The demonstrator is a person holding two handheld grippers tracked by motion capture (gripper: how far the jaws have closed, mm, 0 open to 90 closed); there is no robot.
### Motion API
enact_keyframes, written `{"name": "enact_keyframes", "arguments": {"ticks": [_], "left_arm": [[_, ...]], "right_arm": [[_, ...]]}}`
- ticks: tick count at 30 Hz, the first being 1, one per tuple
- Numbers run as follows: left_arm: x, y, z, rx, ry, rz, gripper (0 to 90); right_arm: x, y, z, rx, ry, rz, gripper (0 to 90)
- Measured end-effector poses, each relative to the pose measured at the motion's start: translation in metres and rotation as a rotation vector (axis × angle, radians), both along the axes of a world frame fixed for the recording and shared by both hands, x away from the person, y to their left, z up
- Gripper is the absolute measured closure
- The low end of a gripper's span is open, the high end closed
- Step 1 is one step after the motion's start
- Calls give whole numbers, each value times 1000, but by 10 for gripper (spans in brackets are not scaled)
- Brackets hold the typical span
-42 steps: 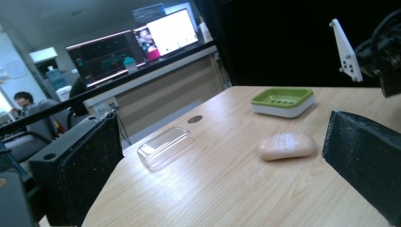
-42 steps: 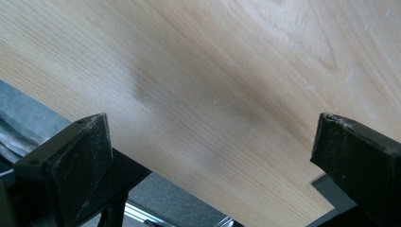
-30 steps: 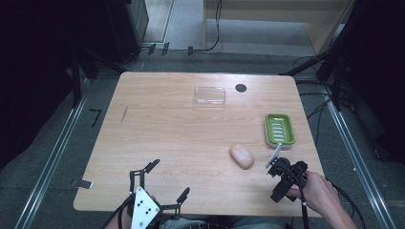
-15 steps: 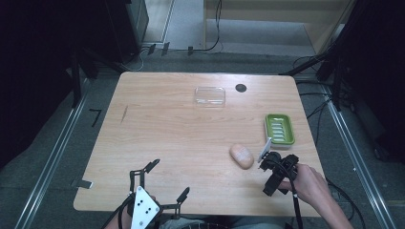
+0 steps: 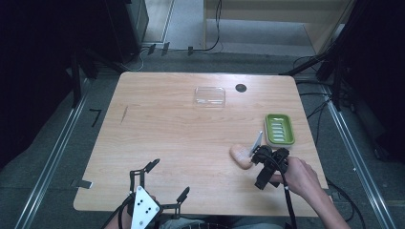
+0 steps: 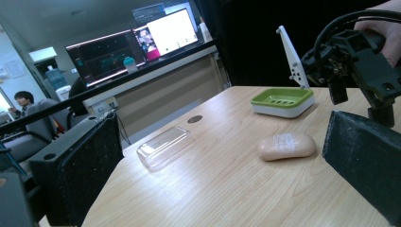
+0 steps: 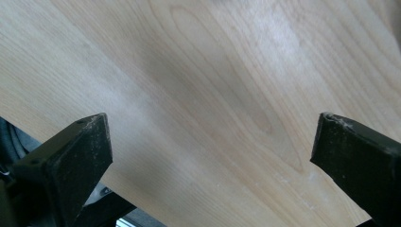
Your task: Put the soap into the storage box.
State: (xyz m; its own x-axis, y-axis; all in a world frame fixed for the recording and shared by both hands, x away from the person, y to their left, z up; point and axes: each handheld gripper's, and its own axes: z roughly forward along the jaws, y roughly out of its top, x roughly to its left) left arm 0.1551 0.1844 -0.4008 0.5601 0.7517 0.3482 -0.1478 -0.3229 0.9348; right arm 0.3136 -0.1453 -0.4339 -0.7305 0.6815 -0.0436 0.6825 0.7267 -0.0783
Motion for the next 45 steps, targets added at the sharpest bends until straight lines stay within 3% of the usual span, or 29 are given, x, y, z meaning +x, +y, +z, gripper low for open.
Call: {"name": "enact_keyframes", "arguments": {"ticks": [27,45], "left_arm": [[0,1,0,2,-2,-3,0],[0,1,0,0,-3,-2,0]], "right_arm": [[29,35,2,35,-2,31,0],[50,45,-3,55,6,8,0]]}}
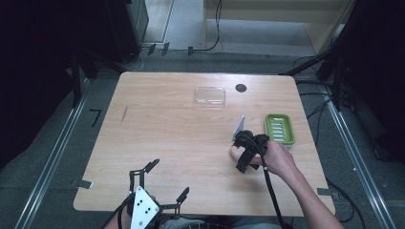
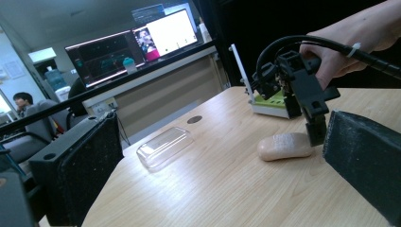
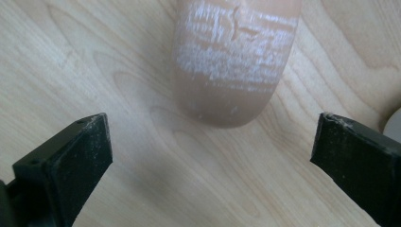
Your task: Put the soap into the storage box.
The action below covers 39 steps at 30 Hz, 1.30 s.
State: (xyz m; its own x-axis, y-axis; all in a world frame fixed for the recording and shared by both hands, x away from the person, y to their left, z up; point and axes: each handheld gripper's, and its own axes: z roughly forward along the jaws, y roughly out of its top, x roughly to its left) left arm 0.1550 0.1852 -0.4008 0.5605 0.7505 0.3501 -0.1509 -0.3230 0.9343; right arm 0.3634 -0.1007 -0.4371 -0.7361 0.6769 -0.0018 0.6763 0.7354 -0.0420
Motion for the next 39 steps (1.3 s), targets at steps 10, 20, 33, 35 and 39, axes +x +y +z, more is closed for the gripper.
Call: {"name": "enact_keyframes", "arguments": {"ticks": [10,20,33,35,39], "left_arm": [[0,0,0,-4,-1,2,0],[0,0,0,-4,-1,1,0],[0,0,0,-2,0,2,0],[0,0,0,-2,-1,2,0],[0,0,0,-2,0,1,0]], "right_arm": [[13,9,-6,22,6,-16,0],[22,14,-13,39,5,-18,0],[28,17,-23,44,9,-53,0],[29,16,-24,40,3,-58,0],[31,15,-27,35,1,-71,7]]}}
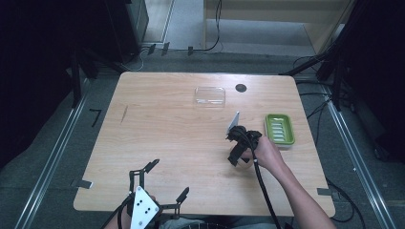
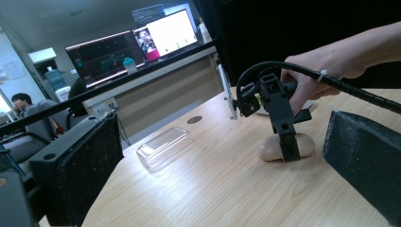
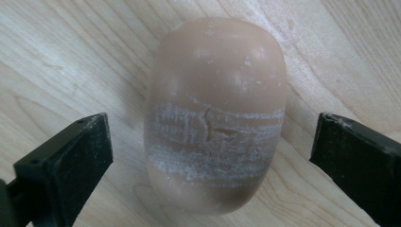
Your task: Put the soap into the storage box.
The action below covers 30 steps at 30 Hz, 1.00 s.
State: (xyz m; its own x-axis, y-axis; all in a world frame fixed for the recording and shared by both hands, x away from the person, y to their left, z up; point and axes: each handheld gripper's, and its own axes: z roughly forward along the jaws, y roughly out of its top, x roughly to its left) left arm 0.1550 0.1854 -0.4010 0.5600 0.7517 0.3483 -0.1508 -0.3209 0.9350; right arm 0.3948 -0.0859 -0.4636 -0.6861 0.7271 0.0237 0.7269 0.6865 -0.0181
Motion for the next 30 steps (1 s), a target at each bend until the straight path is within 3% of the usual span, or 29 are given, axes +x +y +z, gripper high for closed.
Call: {"name": "enact_keyframes", "arguments": {"ticks": [12,17,23,30], "left_arm": [[0,1,0,0,-1,2,0],[0,1,0,0,-1,2,0],[0,0,0,-1,-2,1,0],[0,1,0,-3,-2,2,0]], "right_arm": [[1,2,-3,-24,-6,-1,234],[1,2,-4,-25,-3,1,245],[1,1,-2,-30,-2,10,331],[1,1,-1,-34,0,21,335]]}}
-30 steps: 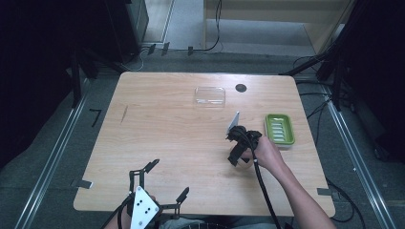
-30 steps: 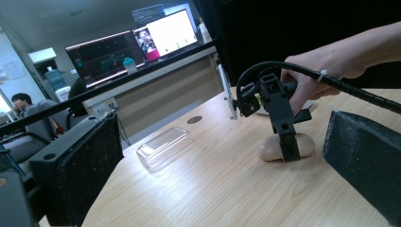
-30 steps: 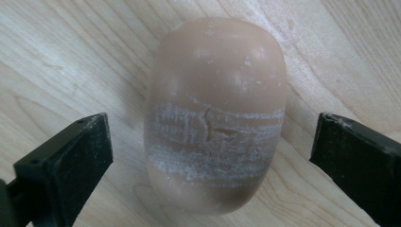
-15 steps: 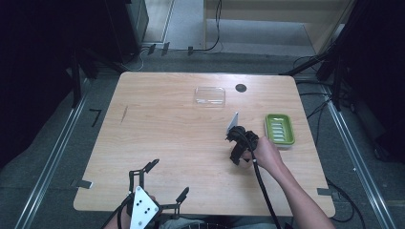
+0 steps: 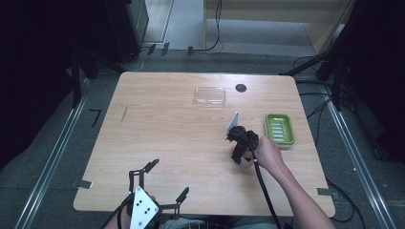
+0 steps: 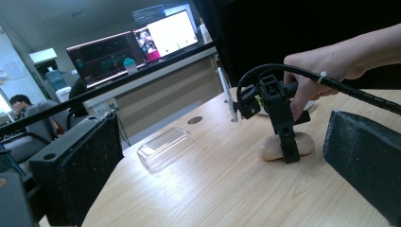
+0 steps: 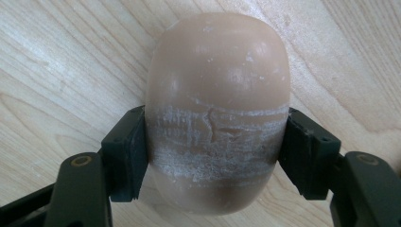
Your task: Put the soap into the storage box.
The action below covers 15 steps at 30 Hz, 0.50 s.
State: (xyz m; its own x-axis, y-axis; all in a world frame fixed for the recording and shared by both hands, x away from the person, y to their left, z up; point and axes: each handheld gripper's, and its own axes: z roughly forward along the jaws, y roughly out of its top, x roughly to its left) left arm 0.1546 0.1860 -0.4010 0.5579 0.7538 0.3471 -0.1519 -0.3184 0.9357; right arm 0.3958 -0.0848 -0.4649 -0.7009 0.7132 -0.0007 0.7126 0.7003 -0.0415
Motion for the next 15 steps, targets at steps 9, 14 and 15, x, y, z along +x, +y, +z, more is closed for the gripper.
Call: {"name": "enact_keyframes", "arguments": {"ticks": [9,14,15], "left_arm": [[0,0,0,2,0,-2,0],[0,0,0,2,-1,-2,0],[0,0,0,2,-1,-2,0]], "right_arm": [[-1,0,1,-6,15,10,336],[-1,-1,7,-5,8,15,336],[-1,-1,7,-3,8,14,336]]}}
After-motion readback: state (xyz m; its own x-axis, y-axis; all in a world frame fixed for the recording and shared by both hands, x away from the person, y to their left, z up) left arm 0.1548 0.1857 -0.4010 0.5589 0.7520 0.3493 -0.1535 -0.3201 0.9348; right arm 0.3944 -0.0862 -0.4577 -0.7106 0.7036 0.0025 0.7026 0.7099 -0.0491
